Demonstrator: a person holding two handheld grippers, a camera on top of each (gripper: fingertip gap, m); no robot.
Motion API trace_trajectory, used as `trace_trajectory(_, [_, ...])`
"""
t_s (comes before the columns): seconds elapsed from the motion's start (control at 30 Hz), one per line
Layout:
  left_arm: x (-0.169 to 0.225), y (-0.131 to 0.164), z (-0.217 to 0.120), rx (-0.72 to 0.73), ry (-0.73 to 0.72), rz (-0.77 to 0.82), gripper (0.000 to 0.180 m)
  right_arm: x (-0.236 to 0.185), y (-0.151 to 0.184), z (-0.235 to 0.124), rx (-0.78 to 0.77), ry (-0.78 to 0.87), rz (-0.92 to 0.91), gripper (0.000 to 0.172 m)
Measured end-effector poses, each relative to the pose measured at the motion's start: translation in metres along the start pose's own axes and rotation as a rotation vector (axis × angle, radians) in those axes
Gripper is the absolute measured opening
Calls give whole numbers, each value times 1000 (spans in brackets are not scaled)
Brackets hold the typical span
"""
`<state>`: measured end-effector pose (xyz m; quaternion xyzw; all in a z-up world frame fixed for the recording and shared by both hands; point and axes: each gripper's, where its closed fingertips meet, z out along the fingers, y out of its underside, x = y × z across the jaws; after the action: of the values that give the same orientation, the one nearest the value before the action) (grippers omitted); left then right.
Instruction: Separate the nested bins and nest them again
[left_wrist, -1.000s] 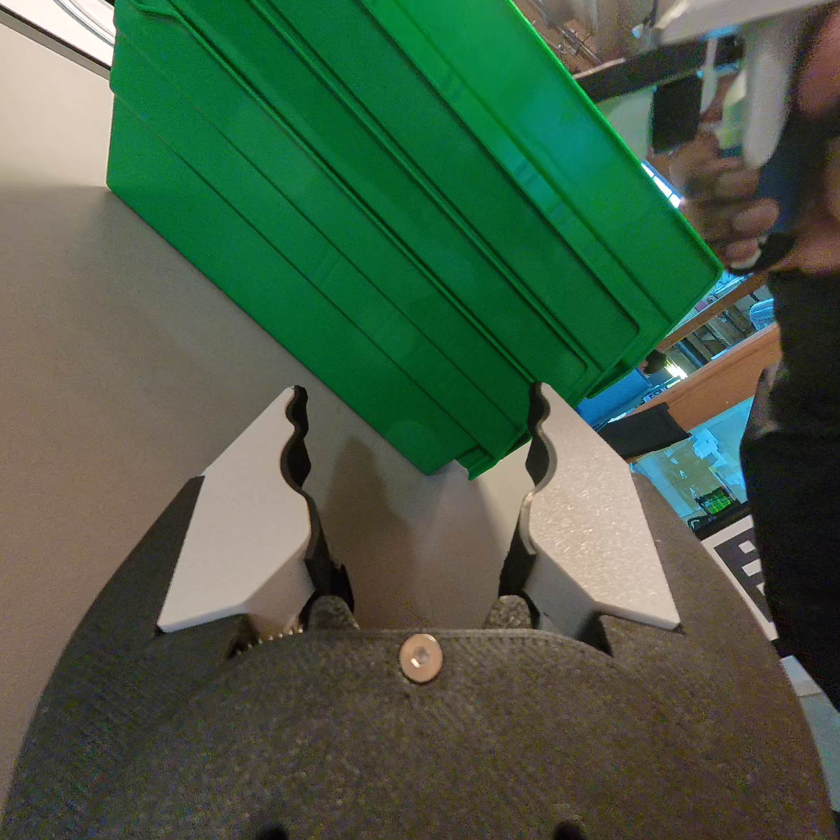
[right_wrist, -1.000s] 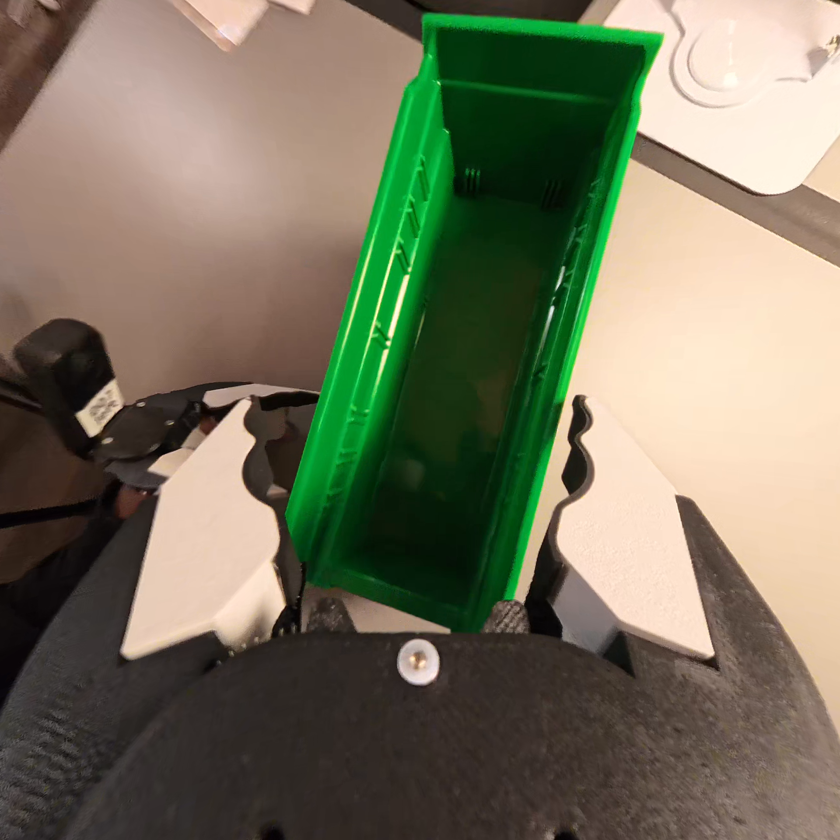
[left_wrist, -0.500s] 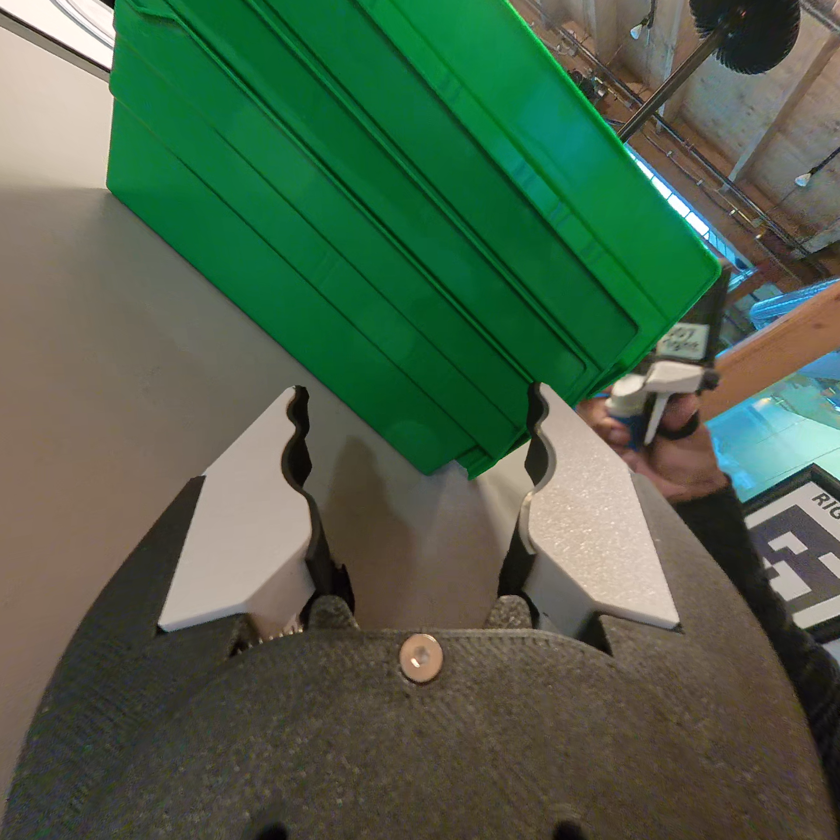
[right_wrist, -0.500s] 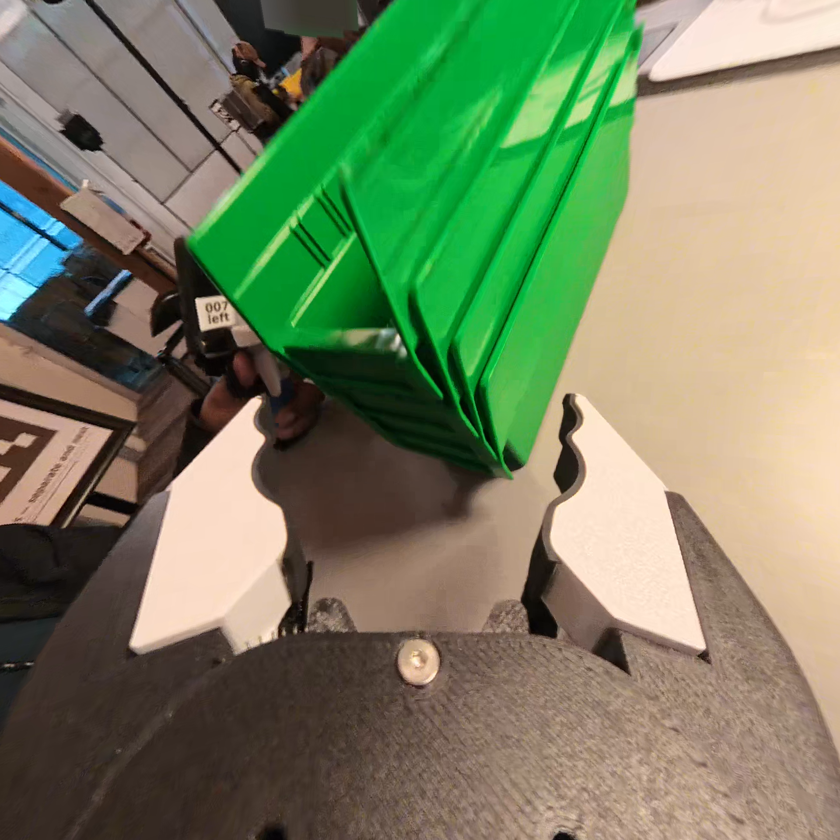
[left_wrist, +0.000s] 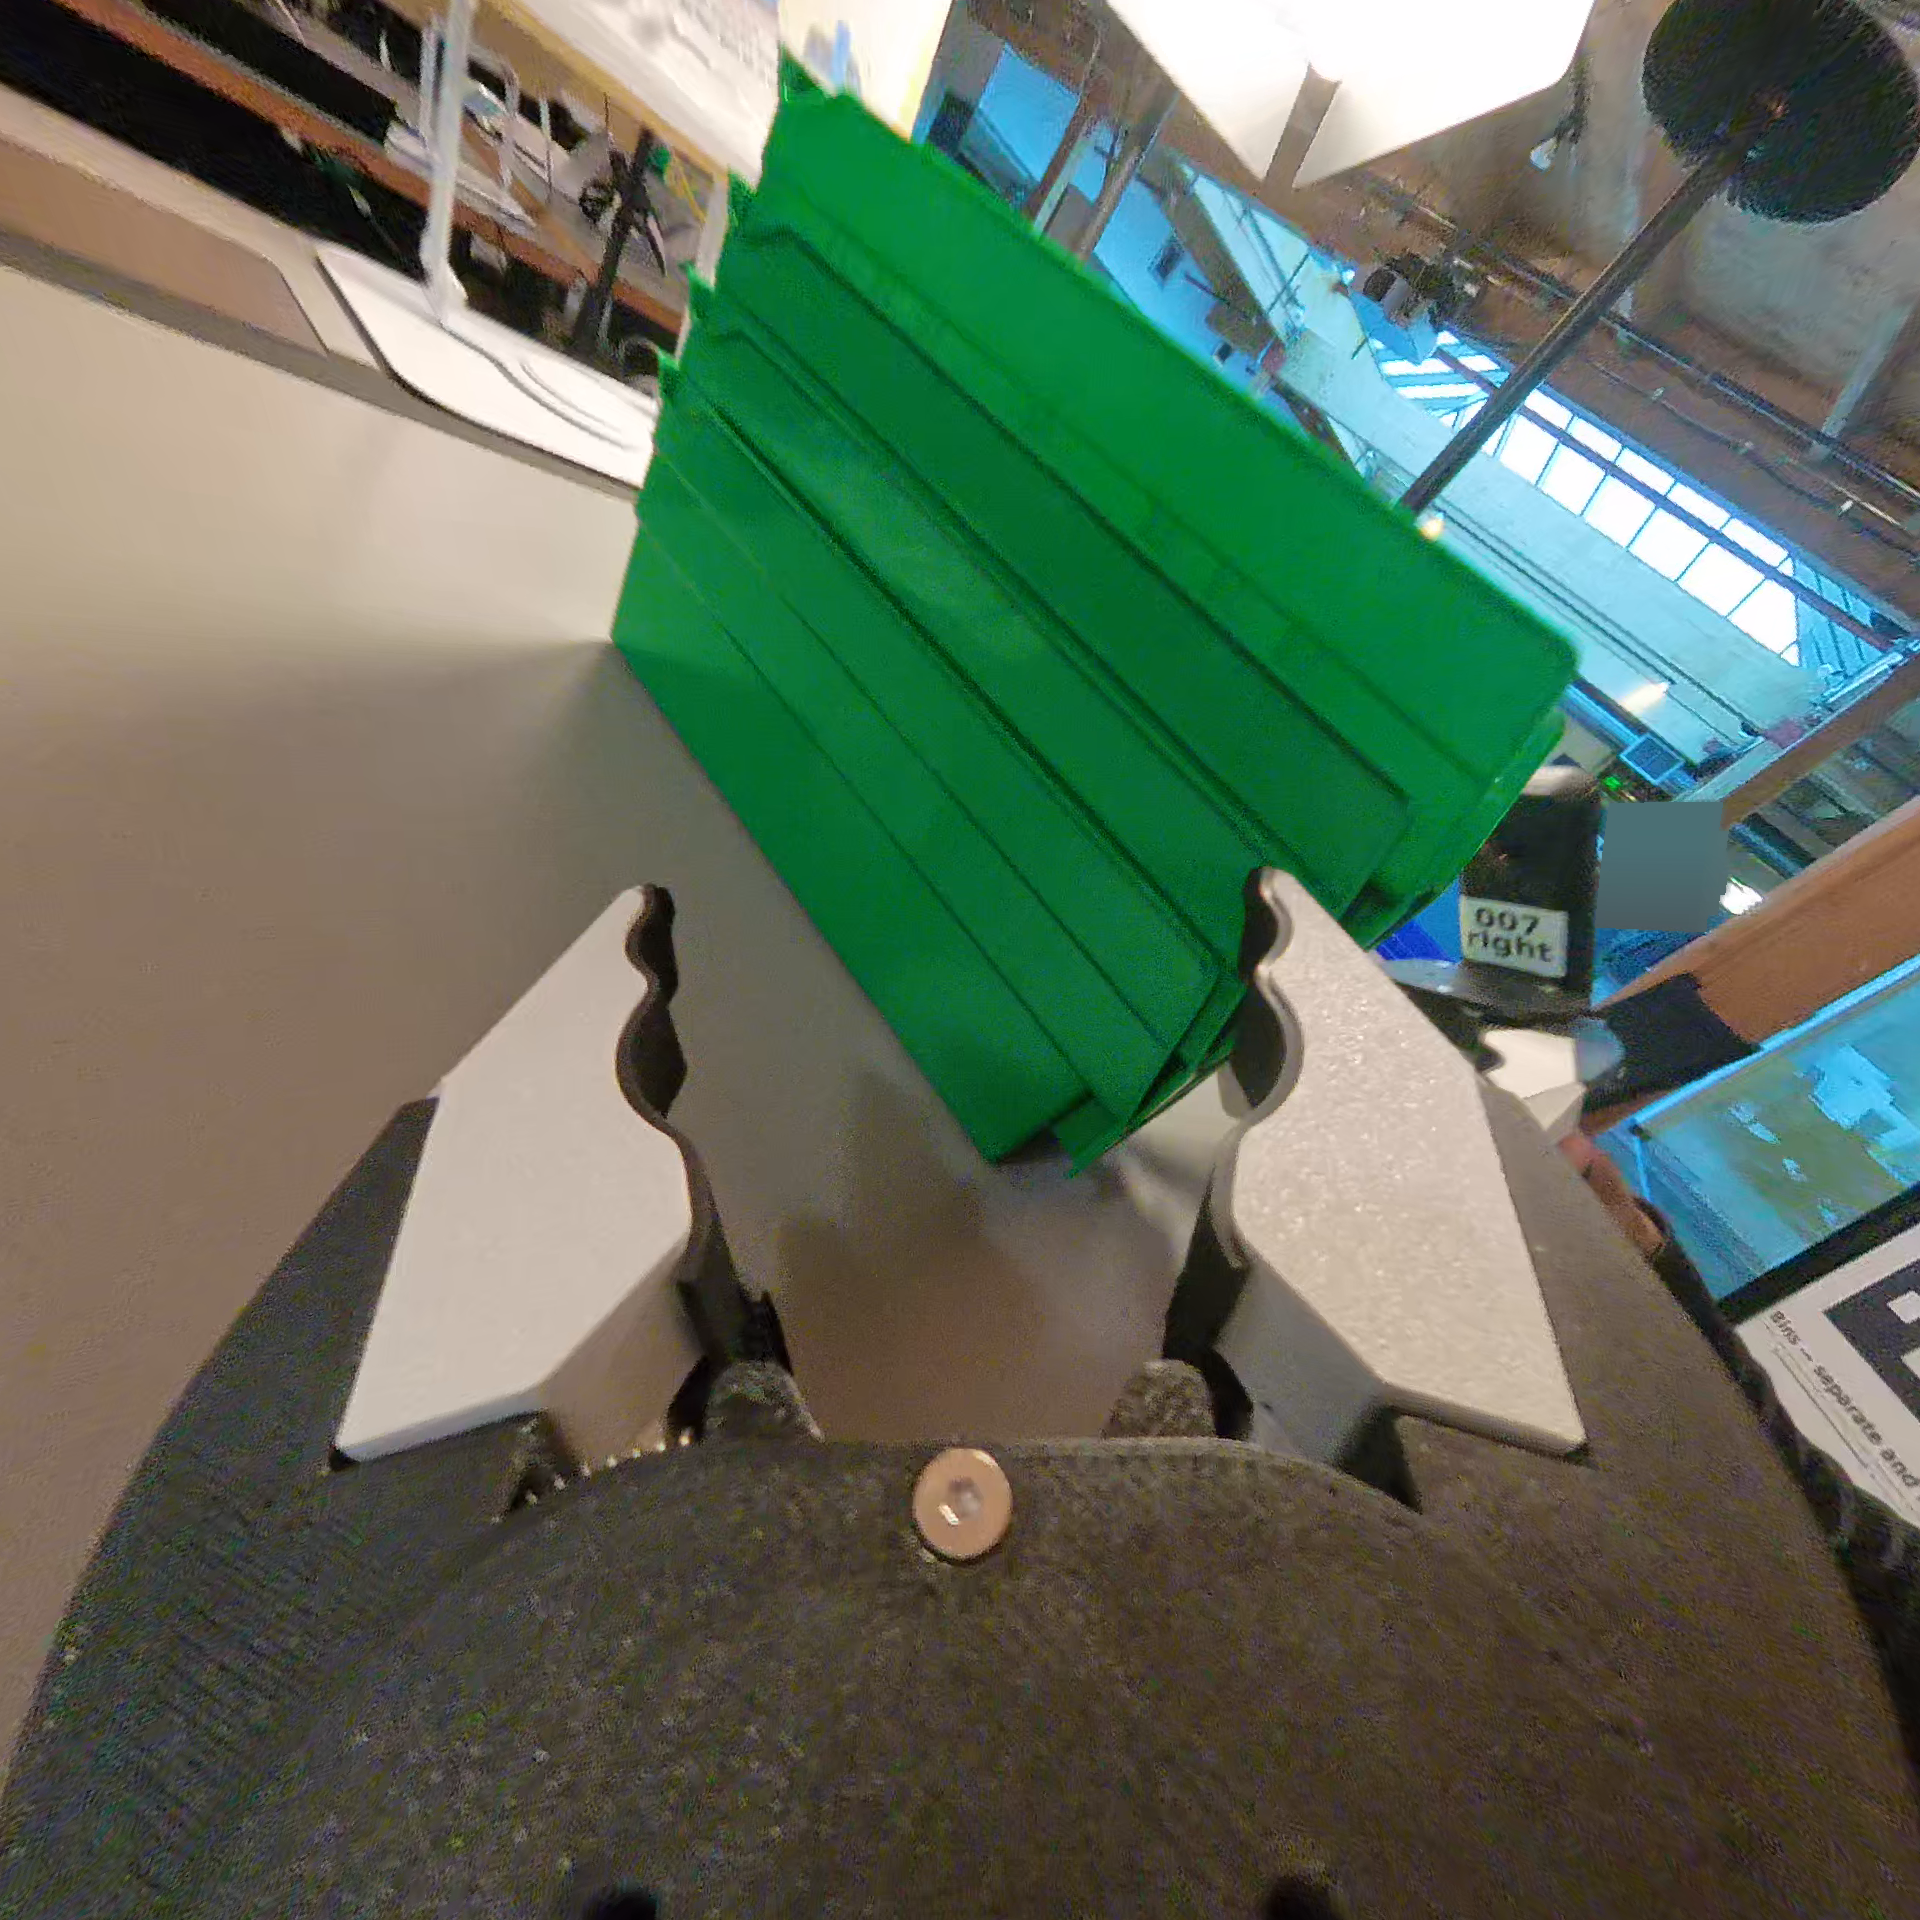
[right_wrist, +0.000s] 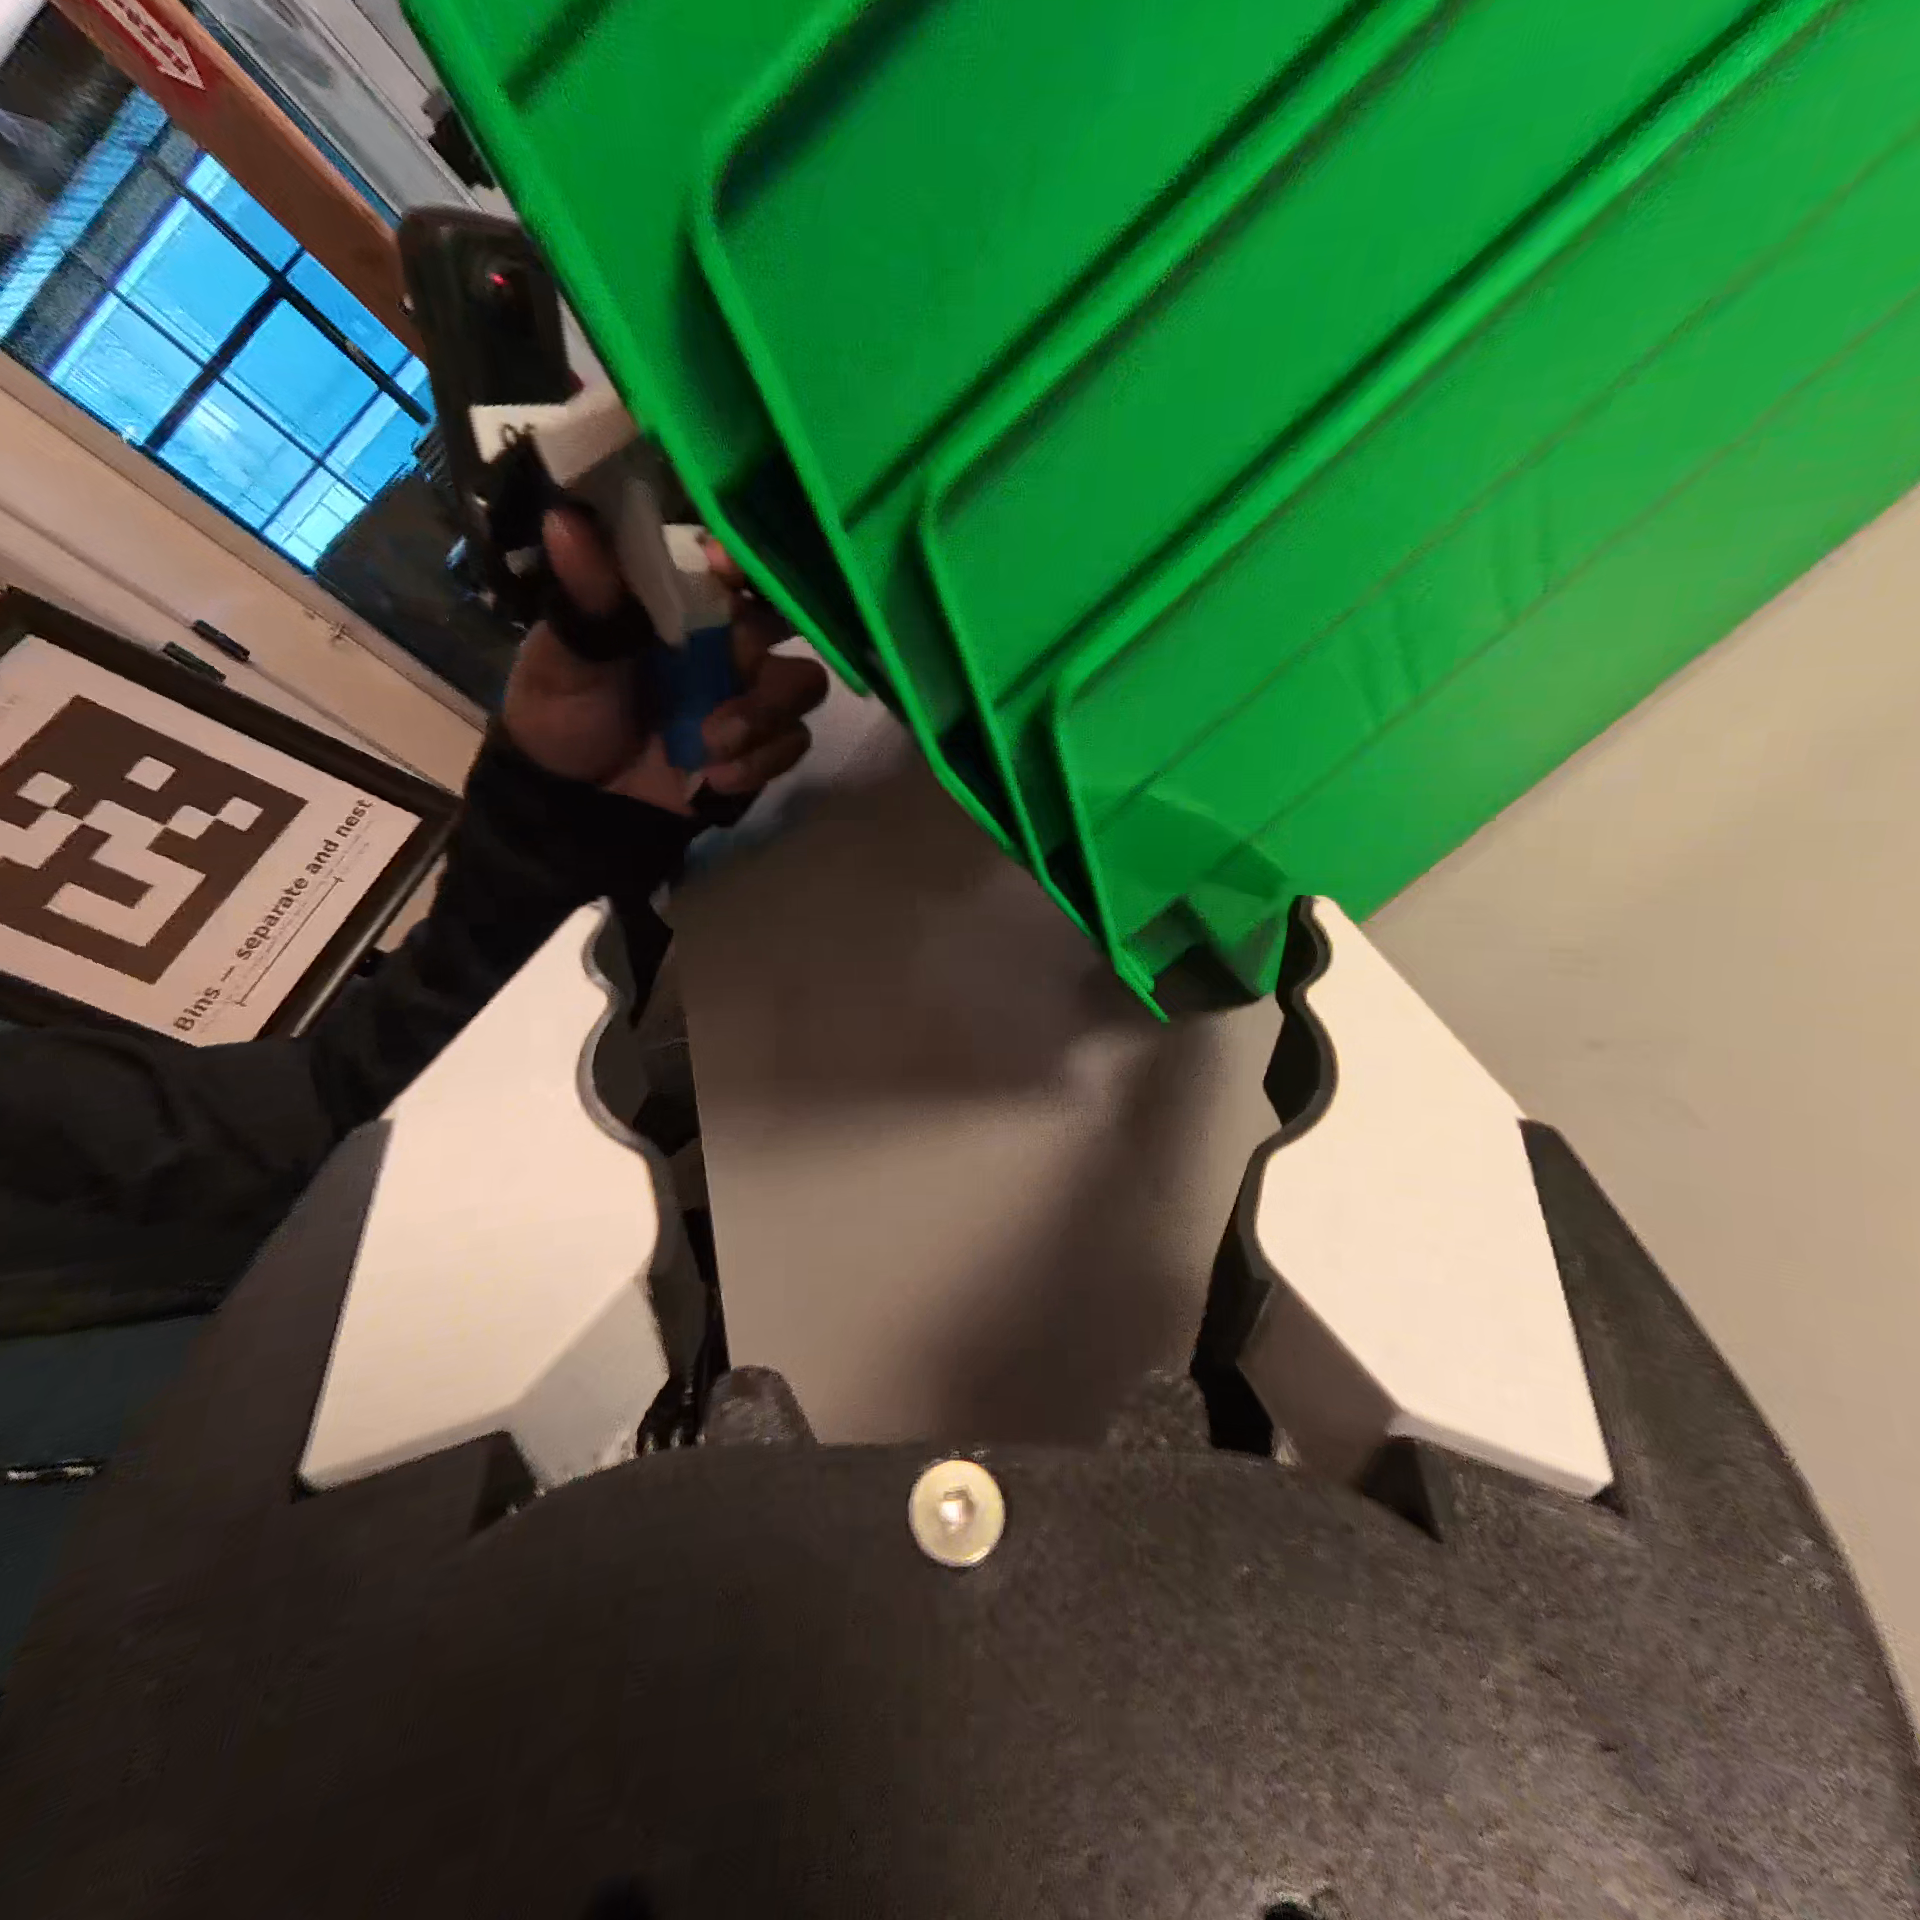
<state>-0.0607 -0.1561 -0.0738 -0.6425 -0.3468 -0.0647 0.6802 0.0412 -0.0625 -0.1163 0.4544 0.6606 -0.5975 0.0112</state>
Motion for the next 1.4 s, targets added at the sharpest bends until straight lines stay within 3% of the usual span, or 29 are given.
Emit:
trace_trajectory(0.17, [19, -42, -18, 19, -66, 135, 117, 6, -11, -12, 98, 73, -34, 124])
trace_trajectory(0.3, [45, -77, -9, -8, -160, 253, 126, 11, -19, -25, 196, 126, -54, 122])
trace_trajectory(0.53, [83, -114, 66, -230, -303, 330, 130, 18, -25, -34, 257, 125, 11, 121])
trace_trajectory(0.63, [79, -122, 101, -337, -373, 357, 131, 17, -26, -36, 272, 127, 0, 121])
trace_trajectory(0.8, [52, -109, 140, -511, -467, 320, 135, 18, -27, -38, 289, 127, 10, 120])
trace_trajectory(0.9, [46, -96, 151, -554, -479, 303, 151, 18, -26, -36, 272, 103, 29, 120])
trace_trajectory(1.2, [47, -61, 157, -719, -529, 428, 155, 16, -22, -31, 229, 30, 87, 119])
trace_trajectory(1.4, [45, -48, 150, -845, -584, 461, 148, 16, -23, -32, 236, 16, 103, 118])
